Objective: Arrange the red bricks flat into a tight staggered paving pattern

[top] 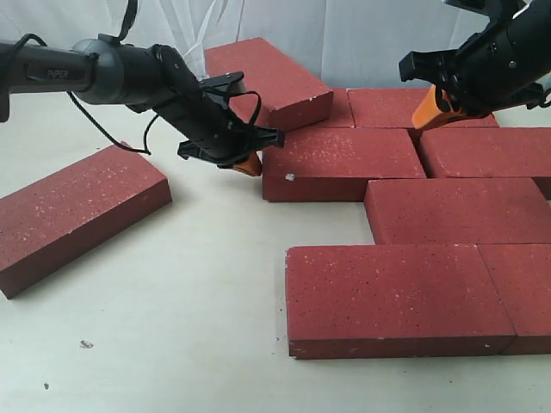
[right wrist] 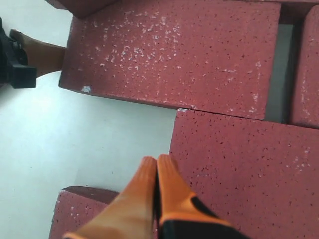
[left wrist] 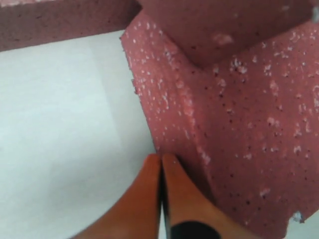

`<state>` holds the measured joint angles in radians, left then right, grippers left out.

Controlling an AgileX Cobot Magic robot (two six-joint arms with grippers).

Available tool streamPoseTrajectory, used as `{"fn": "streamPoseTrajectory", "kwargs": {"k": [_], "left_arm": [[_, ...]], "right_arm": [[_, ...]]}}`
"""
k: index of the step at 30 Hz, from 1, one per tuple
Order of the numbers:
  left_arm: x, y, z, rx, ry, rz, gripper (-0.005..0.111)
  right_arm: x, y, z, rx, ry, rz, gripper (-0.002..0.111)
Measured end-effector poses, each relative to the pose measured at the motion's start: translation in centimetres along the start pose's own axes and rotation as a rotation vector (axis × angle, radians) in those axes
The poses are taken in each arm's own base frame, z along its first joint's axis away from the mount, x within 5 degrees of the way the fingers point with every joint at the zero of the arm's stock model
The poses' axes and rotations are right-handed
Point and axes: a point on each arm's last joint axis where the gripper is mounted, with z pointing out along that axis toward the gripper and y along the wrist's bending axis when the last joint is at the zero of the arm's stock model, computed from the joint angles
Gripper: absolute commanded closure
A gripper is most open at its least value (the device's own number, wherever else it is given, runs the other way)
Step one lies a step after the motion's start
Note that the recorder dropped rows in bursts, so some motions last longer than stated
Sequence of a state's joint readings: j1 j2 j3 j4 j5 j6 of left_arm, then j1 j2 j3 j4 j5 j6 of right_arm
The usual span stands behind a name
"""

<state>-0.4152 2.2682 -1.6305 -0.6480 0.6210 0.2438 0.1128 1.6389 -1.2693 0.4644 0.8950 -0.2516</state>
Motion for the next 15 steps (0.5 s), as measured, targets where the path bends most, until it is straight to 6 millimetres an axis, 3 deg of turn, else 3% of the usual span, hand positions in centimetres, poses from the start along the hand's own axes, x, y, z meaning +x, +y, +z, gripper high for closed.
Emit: {"fn": "streamPoseTrajectory", "kwargs": {"k": [10, 15], "left_arm": [[0.3, -2.3, 0.8, 0.022, -0.049, 0.015, 0.107], [0.3, -2.3, 0.8, 0.022, -0.054, 0.016, 0.107]], "right_arm": [[0.0, 0.0, 0.0, 0.000, 0.000, 0.000, 0.109], [0.0, 0.0, 0.0, 0.001, -0.004, 0.000, 0.109]]}}
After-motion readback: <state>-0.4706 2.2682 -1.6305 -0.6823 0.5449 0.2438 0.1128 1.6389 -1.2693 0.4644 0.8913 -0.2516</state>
